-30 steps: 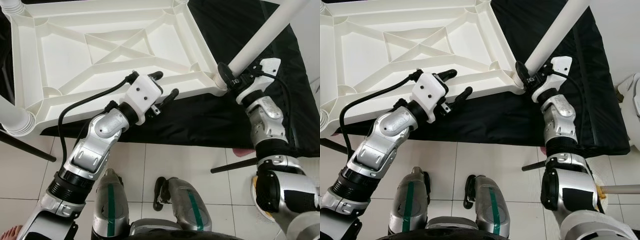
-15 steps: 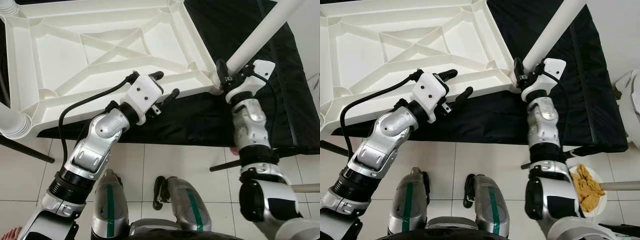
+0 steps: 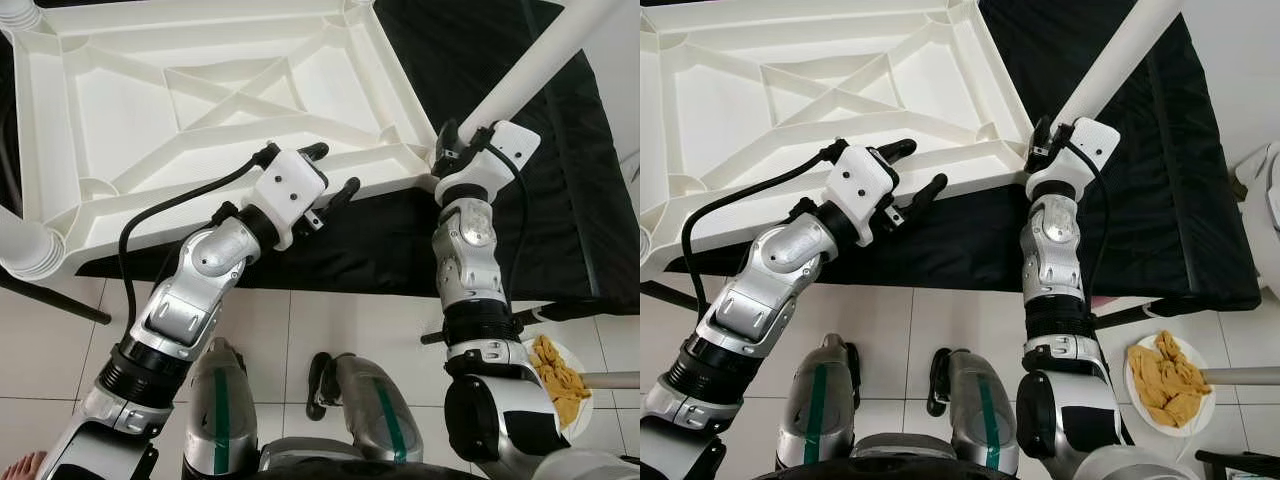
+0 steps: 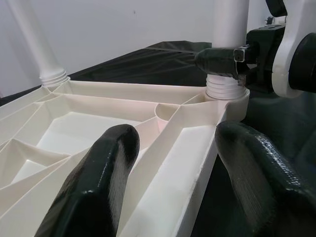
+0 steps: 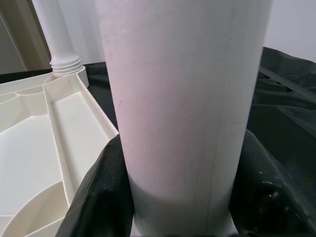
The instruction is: Building children table
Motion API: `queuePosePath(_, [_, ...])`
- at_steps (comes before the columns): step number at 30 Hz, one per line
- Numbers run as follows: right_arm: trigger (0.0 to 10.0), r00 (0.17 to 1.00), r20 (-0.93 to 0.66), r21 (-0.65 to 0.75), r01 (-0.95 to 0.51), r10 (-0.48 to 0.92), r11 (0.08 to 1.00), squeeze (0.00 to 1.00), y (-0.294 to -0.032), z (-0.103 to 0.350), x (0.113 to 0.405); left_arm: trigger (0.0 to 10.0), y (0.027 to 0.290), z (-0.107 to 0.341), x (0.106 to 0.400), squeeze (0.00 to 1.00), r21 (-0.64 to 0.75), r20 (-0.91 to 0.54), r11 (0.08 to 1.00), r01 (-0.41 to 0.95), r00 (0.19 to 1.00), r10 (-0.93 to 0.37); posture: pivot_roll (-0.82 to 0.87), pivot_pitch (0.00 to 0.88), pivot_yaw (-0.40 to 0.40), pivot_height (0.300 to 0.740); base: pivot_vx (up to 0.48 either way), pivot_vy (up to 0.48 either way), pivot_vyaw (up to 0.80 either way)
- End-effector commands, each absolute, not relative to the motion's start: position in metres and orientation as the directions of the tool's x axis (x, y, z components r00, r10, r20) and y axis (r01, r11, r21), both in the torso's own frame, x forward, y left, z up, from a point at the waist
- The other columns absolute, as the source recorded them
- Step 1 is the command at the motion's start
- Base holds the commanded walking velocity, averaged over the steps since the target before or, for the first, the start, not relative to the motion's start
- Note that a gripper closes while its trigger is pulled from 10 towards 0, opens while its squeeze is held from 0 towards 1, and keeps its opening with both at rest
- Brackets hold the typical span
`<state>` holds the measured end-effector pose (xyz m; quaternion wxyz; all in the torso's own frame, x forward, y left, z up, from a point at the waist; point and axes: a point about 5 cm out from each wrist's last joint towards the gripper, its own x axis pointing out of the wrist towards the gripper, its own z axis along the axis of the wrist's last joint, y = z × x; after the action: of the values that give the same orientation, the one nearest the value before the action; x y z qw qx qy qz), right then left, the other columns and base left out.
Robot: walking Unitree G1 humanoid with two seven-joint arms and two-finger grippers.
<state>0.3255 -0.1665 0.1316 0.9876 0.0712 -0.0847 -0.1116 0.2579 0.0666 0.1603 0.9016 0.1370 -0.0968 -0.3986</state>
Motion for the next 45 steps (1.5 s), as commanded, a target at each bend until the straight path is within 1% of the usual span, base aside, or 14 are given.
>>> queuePosePath(1, [0.0,0.964,0.098,0.140,0.232,-0.246,0.963,0.00,-0.172,0.121,0.321,10.0,0.061,0.160,0.252,0.00,0.326,0.051,0.600,0.731,0.620,-0.783,0.10,0.076,-0.111,0.740,0.000,0.000,0.00])
queuePosePath(6, [0.0,0.964,0.090,0.122,0.238,-0.249,0.964,0.00,-0.173,0.120,0.320,10.0,0.061,0.160,0.252,0.00,0.325,0.051,0.601,0.730,0.622,-0.782,0.10,0.075,-0.113,0.740,0.000,0.000,0.00])
queuePosePath(7, [3.1,0.965,0.087,0.114,0.238,-0.248,0.965,0.00,-0.172,0.120,0.319,10.0,0.061,0.160,0.252,0.00,0.326,0.051,0.602,0.729,0.622,-0.781,0.10,0.074,-0.113,0.740,0.000,0.000,0.00])
queuePosePath(8, [10.0,0.967,0.080,0.101,0.235,-0.243,0.967,0.00,-0.172,0.119,0.319,10.0,0.061,0.160,0.252,0.00,0.326,0.051,0.602,0.728,0.623,-0.781,0.11,0.072,-0.115,0.740,0.000,0.000,0.00])
queuePosePath(11, [10.0,0.968,0.074,0.084,0.232,-0.238,0.969,0.00,-0.171,0.119,0.319,10.0,0.061,0.159,0.252,0.00,0.327,0.051,0.602,0.728,0.623,-0.781,0.11,0.069,-0.114,0.740,0.000,0.000,0.00])
queuePosePath(12, [10.0,0.969,0.073,0.081,0.232,-0.238,0.969,0.59,-0.171,0.119,0.318,10.0,0.062,0.159,0.252,0.00,0.327,0.050,0.602,0.728,0.623,-0.781,0.11,0.069,-0.114,0.740,0.000,0.000,0.00])
queuePosePath(13, [10.0,0.969,0.073,0.081,0.232,-0.238,0.969,0.59,-0.171,0.119,0.318,10.0,0.062,0.159,0.252,0.00,0.327,0.050,0.602,0.728,0.623,-0.781,0.11,0.069,-0.114,0.740,0.000,0.000,0.00])
queuePosePath(14, [10.0,0.970,0.080,0.081,0.222,-0.229,0.972,1.00,-0.172,0.120,0.319,10.0,0.062,0.159,0.253,0.00,0.328,0.049,0.602,0.728,0.623,-0.780,0.11,0.066,-0.115,0.740,0.000,0.000,0.00])
queuePosePath(25, [10.0,0.977,0.081,0.056,0.192,-0.196,0.980,1.00,-0.182,0.121,0.320,10.0,0.060,0.159,0.252,0.00,0.325,0.056,0.599,0.731,0.618,-0.784,0.11,0.045,-0.119,0.740,0.000,0.000,0.00])
queuePosePath(26, [10.0,0.981,0.085,0.050,0.171,-0.174,0.984,0.05,-0.184,0.123,0.322,10.0,0.060,0.160,0.253,0.00,0.323,0.059,0.599,0.732,0.616,-0.785,0.11,0.041,-0.119,0.740,0.000,0.000,0.00])
queuePosePath(27, [10.0,0.985,0.087,0.049,0.146,-0.149,0.988,0.00,-0.185,0.125,0.323,10.0,0.059,0.161,0.253,0.00,0.322,0.062,0.600,0.733,0.616,-0.785,0.11,0.041,-0.120,0.740,0.000,0.000,0.00])
queuePosePath(34, [10.0,0.996,0.084,-0.008,-0.039,0.040,0.999,0.00,-0.187,0.131,0.333,10.0,0.060,0.160,0.256,0.00,0.322,0.065,0.609,0.725,0.624,-0.778,0.11,0.027,-0.121,0.740,0.000,0.000,0.00])
queuePosePath(41, [10.0,0.990,0.055,-0.053,-0.130,0.132,0.990,0.00,-0.195,0.131,0.339,10.0,0.060,0.160,0.257,0.00,0.327,0.068,0.610,0.722,0.626,-0.777,0.11,0.014,-0.120,0.740,0.000,0.000,0.00])
queuePosePath(45, [10.0,0.972,0.030,-0.104,-0.228,0.232,0.968,0.00,-0.201,0.132,0.343,10.0,0.061,0.160,0.258,0.00,0.330,0.069,0.610,0.721,0.626,-0.777,0.11,0.015,-0.119,0.740,0.000,0.000,0.00])
